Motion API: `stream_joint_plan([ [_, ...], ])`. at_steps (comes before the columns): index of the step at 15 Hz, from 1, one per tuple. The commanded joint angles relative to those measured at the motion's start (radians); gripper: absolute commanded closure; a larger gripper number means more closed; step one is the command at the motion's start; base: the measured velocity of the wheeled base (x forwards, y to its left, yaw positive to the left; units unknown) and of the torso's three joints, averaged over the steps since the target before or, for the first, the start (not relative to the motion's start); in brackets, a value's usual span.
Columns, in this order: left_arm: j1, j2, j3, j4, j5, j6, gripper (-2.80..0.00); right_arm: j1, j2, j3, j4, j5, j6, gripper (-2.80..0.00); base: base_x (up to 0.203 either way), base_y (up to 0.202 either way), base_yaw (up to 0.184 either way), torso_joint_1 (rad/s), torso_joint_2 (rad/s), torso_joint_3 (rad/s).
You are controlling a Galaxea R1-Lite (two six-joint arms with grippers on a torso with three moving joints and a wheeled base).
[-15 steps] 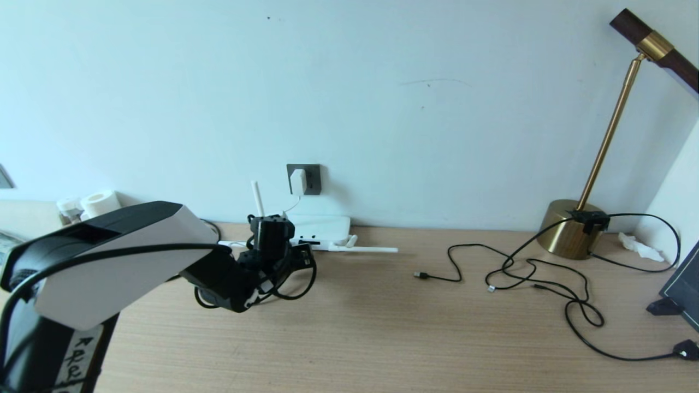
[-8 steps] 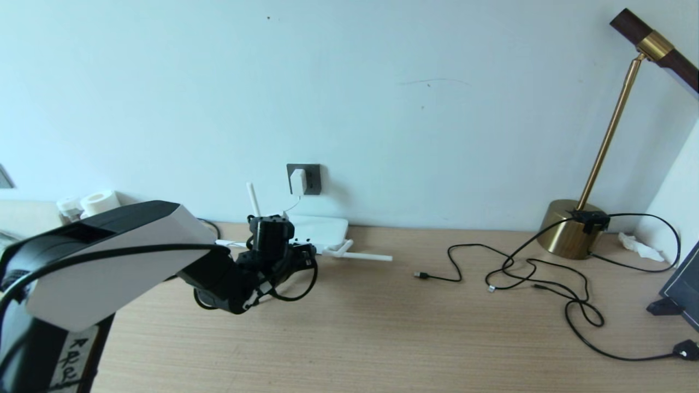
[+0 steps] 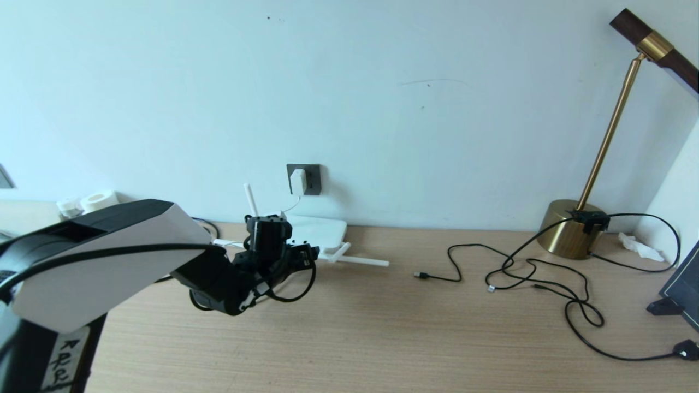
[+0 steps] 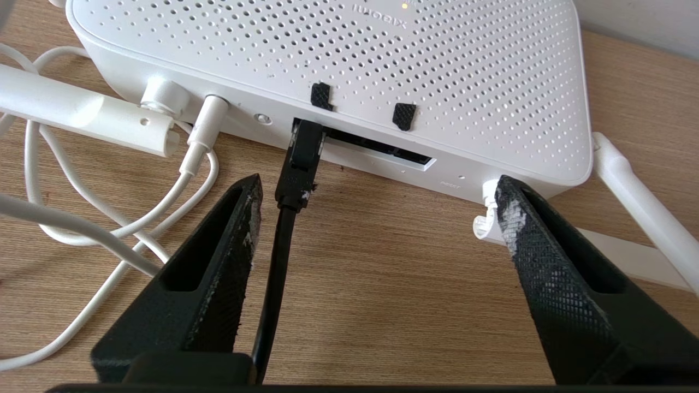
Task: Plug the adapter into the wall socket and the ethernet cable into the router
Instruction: Plug cable into router interface
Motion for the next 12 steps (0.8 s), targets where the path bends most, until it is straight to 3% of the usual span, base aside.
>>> stream_joint_plan([
  [1, 0.001, -0.008, 0.007, -0.004, 0.003, -0.001, -2.8, 0.0, 0.002, 0.004, 0.0, 0.0, -0.001, -2.8, 0.0, 0.0, 0.0, 0.0, 0.0, 0.0],
  [5, -0.001, -0.006, 0.009, -0.004, 0.006, -0.004, -2.8, 0.0, 0.002, 0.003, 0.0, 0.0, -0.001, -2.8, 0.0, 0.0, 0.0, 0.0, 0.0, 0.0],
  [8, 0.001, -0.005, 0.009, -0.001, 0.004, -0.051, -2.8, 0.0, 0.002, 0.003, 0.0, 0.0, -0.001, -2.8, 0.0, 0.0, 0.0, 0.0, 0.0, 0.0],
  [12, -0.005, -0.068, 0.077, -0.005, 0.004, -0.052, -2.8, 0.0, 0.002, 0.004, 0.0, 0.0, -0.001, -2.8, 0.0, 0.0, 0.0, 0.0, 0.0, 0.0],
])
